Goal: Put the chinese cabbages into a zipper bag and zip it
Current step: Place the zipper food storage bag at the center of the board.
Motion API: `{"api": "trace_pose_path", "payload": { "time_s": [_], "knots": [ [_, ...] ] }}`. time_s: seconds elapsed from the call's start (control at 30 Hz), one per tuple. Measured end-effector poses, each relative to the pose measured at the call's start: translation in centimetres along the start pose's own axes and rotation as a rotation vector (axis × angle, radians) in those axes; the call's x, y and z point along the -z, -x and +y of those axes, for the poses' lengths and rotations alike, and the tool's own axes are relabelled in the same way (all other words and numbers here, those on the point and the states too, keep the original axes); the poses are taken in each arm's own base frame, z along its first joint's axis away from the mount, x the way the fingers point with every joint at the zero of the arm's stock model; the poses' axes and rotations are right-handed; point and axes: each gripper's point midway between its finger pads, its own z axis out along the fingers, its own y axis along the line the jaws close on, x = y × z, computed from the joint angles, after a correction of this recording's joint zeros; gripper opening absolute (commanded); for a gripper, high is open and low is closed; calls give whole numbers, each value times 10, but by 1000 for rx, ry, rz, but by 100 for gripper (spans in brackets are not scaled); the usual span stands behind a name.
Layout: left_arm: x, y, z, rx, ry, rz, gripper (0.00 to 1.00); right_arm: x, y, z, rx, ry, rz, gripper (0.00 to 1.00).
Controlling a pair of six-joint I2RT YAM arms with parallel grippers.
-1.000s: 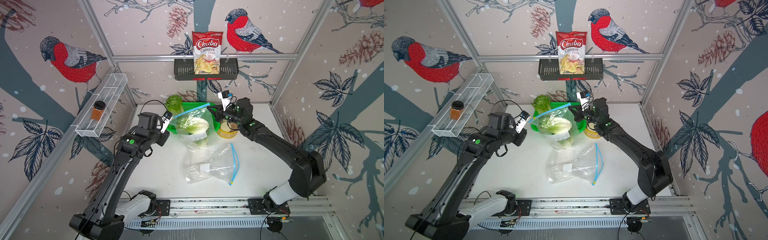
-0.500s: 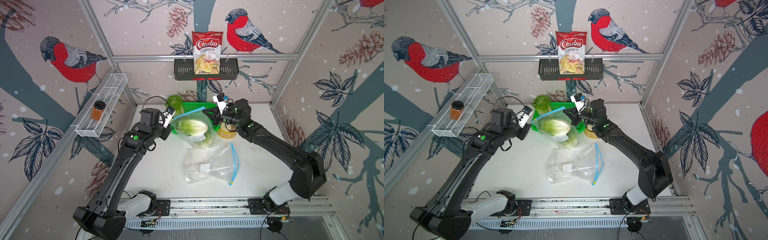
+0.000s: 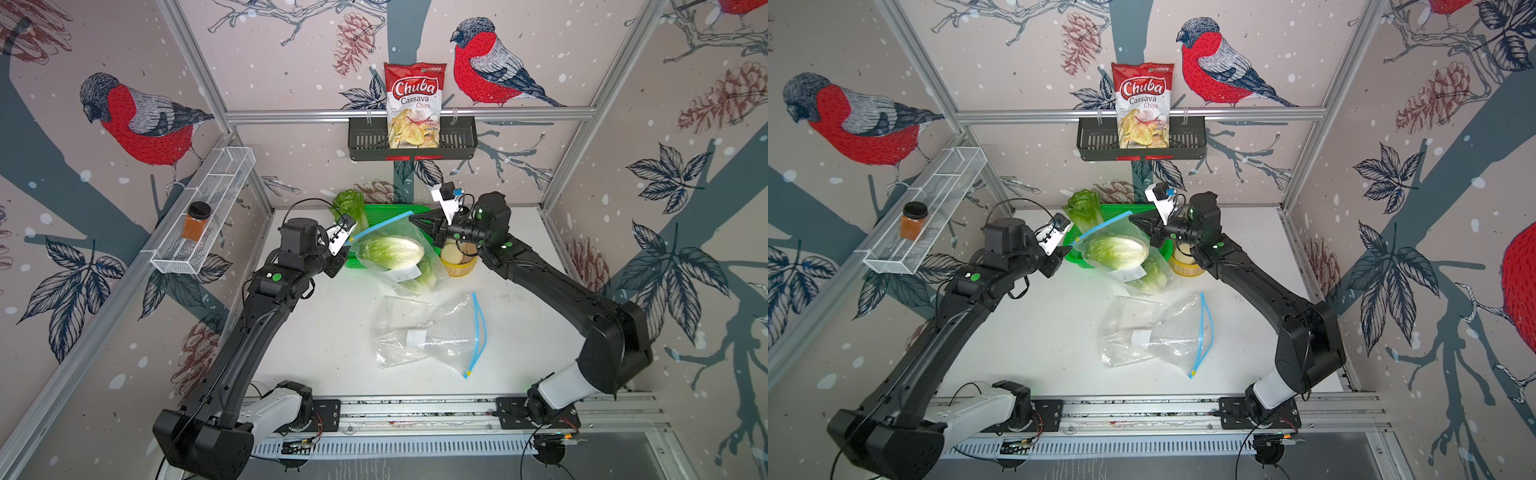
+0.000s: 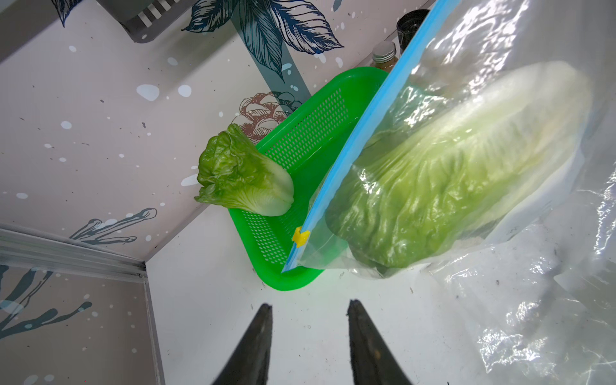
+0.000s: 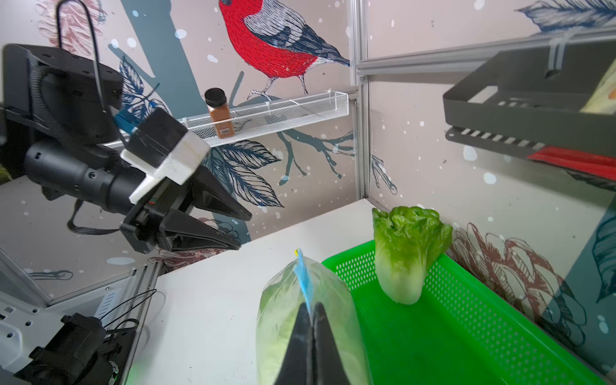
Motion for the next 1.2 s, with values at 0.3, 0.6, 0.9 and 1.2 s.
{"api": "trace_pose_path", "payload": {
  "time_s": [0.3,0.6,0.9,1.2],
  "knots": [
    [27,31,1,-15,0,-126,40,10,30,6,126,33,-3,0],
    [34,42,-3,-19,-39,-152,48,28,41,26,189,61,35,0],
    [38,52,-28,-11,-184,-219,47,50,60,52,235,80,13,0],
    [41,57,-45,-12,-288,-255,40,62,65,68,246,102,0,0]
  ]
}}
